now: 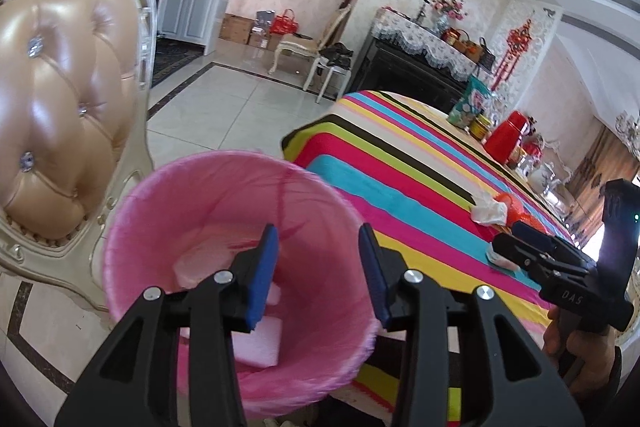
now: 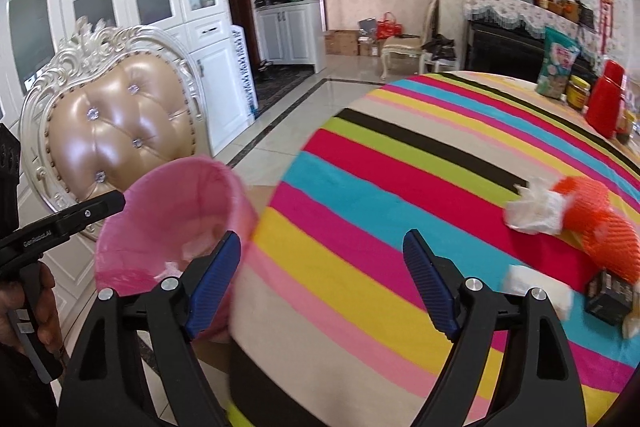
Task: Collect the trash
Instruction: 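Move both open tools back over the table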
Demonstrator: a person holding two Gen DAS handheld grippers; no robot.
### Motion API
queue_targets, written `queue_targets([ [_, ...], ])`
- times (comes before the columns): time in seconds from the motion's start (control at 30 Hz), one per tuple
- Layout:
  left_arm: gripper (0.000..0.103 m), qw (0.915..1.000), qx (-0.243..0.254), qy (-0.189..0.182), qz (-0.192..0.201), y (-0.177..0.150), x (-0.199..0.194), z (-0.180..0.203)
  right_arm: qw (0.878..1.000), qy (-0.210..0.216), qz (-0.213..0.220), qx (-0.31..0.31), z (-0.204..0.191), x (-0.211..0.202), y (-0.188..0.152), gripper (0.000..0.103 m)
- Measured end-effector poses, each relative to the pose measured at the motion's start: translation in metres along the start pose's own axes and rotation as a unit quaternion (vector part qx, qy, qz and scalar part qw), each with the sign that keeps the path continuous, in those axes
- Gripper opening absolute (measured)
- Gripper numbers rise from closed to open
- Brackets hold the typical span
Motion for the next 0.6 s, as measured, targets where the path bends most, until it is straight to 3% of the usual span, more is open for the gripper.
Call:
queue_targets([
  [0.6,0.044,0.9945,0.082,-0.035,-0.056,-0.046,0.054,0.122,0.992,-0.096,-0.003,0.08,0.149,-0.052,-0.068,0.084],
])
Point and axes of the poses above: each gripper's, at about its wrist camera, not at the fingertips, and x roughly the way its jaws point, z to its right, y to its top, the point moved 4 cm from there along x, roughly the way its jaws point, and after that the axes turned 14 degrees about -x, right-handed, at the moved point
